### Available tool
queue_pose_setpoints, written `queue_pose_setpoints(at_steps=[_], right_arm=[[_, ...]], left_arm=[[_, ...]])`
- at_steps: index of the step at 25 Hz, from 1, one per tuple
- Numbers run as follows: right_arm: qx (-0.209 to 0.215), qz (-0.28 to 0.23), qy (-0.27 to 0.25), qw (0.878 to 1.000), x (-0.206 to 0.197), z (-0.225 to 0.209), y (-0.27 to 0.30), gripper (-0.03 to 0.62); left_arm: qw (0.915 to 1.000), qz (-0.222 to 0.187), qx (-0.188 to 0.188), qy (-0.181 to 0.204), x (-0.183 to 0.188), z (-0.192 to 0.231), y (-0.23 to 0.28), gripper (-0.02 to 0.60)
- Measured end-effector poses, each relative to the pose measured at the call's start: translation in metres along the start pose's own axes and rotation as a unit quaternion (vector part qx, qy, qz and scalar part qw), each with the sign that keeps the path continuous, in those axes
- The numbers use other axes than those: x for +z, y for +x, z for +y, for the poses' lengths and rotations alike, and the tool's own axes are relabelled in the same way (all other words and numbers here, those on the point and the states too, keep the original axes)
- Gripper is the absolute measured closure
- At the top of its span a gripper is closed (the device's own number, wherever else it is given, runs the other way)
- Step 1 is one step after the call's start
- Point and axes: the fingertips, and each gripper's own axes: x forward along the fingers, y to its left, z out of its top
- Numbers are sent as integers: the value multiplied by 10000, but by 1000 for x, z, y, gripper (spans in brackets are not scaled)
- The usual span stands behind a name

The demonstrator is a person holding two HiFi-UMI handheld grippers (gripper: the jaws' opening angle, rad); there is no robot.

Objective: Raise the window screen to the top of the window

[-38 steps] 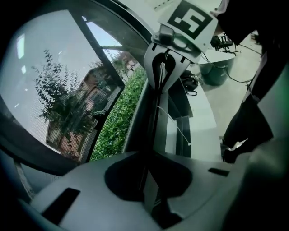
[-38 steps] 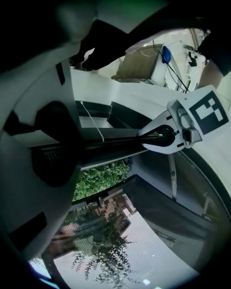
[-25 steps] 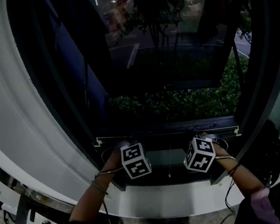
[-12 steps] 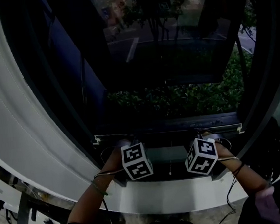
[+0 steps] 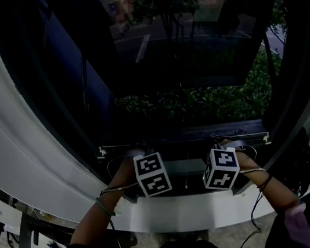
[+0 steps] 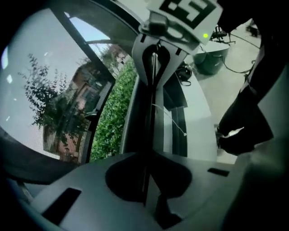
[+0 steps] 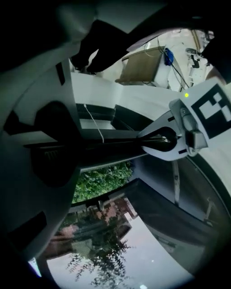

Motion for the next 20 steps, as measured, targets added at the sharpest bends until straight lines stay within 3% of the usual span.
queue_pose_setpoints(at_steps=[3,6,9,13,17,20], right_arm=[[156,173,139,9996,1,-2,3,571],[81,-124,408,9991,-1,3,1,571],[163,-220,230,9994,2,3,-4,571],[-276,-636,291,9972,14,-36,-40,571],[-135,-353,66,9993,20,-47,-46,571],[-361,-464,114,9982,20,-50,-53,571]], left_arm=[[9995,207,-180,134,1,0,3,563],[9995,-268,39,-157,1,-4,1,563],[9963,-623,3,-595,2,-2,-6,552],[9877,-1267,301,-861,12,37,-46,546],[9973,-672,135,-273,14,47,-52,554],[9965,-771,209,-226,18,50,-58,555]])
